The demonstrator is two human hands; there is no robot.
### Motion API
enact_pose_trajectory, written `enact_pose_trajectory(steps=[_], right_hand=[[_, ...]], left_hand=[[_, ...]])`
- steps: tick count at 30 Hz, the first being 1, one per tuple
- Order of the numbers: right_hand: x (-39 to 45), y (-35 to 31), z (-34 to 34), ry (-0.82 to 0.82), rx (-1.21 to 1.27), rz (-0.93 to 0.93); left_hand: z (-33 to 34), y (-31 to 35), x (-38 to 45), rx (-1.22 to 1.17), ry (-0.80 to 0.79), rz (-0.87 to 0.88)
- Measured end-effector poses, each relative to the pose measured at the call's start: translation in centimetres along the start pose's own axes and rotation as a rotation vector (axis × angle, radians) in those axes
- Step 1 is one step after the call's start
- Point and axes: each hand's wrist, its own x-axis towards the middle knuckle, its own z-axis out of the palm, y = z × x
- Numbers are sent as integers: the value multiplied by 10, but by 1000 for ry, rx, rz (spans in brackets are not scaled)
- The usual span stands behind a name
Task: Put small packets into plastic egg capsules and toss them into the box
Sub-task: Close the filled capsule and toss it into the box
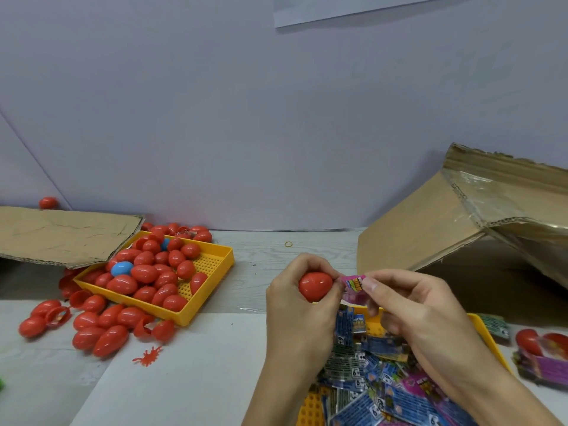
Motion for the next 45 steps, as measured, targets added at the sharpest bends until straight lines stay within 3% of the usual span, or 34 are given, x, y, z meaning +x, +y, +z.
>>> enact_pose_trajectory(steps=[5,16,21,25,34,45], right_hand=[[-3,-5,4,-72,-116,-37],[-1,-2,1,25,-87,-10],[2,3,-1,207,-194,-54],[1,3,1,251,-238,-83],[3,5,0,320,-208,-101],[3,5,0,308,-162,-110]], left_hand=[[-2,-1,1,-46,18,-21],[-1,-2,0,16,-29,-58],[-2,-2,-1,-37,-88,-247],[0,0,1,-159,-138,-431],[-2,0,-1,-154,-102,-207],[-1,-2,0,-215,-63,-148]])
